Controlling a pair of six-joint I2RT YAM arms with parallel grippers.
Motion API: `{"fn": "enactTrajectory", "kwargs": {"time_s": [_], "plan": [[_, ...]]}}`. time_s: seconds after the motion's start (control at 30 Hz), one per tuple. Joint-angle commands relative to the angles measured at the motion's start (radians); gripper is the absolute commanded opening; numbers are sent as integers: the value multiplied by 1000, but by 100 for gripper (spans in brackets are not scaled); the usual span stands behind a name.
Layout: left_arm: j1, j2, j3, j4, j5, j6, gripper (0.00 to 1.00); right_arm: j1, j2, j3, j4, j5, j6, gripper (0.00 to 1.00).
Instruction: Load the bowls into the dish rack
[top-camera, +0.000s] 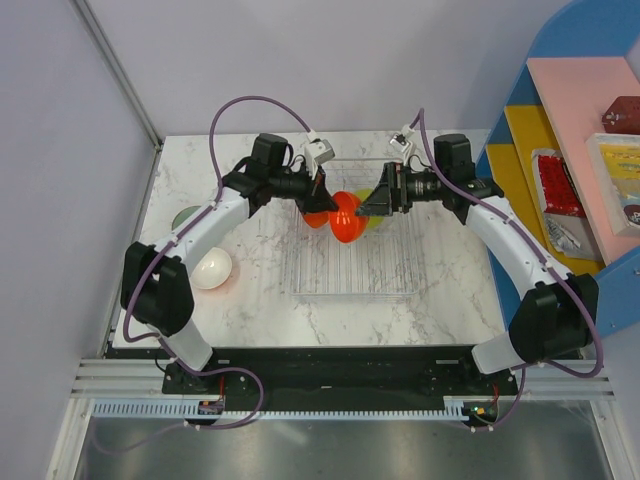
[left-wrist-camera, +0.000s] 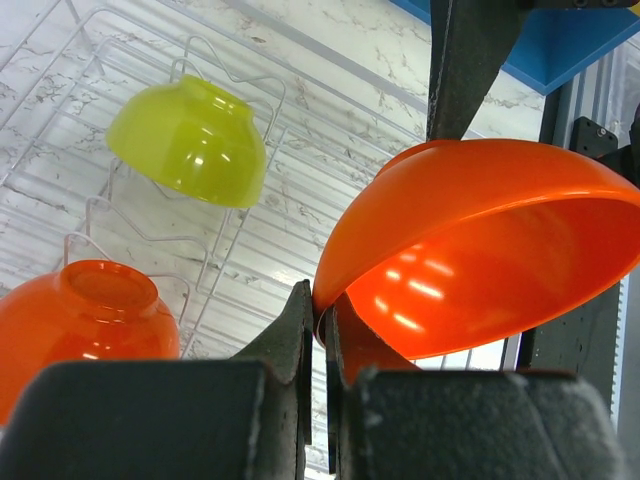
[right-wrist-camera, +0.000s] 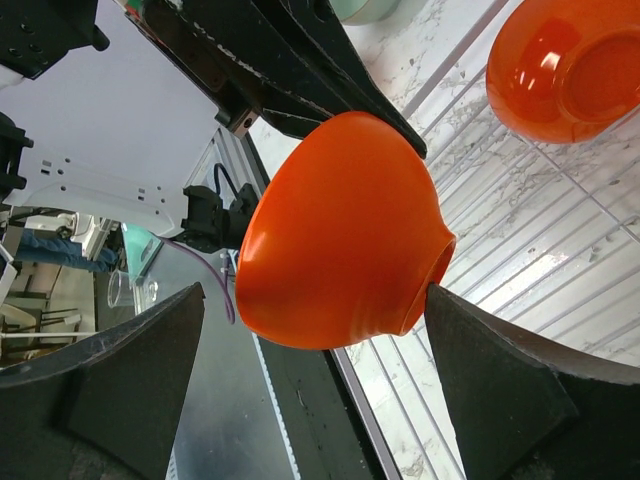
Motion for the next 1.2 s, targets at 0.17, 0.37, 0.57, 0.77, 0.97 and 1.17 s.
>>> {"fn": "enactTrajectory", "kwargs": {"time_s": [0.17, 0.37, 0.57, 0.77, 0.97, 1.17], "plan": [[1, -67, -23, 92, -7, -19, 2, -2, -4, -26, 82, -1, 38, 98], [-2, -81, -37, 113, -27, -24, 2, -2, 9, -60, 133, -21, 73, 96], [-2, -85, -40, 119, -32, -27, 2, -2, 25, -77, 156, 0, 93, 91], [-2, -84, -43, 124, -37, -27, 2, -2, 37, -80, 174, -7, 112, 89], [-3, -73, -40, 126, -29, -38, 2, -2, 52, -78, 200, -19, 132, 83], [-5, -78, -40, 129, -35, -35, 2, 1, 43, -97, 206, -10, 135, 69]]}}
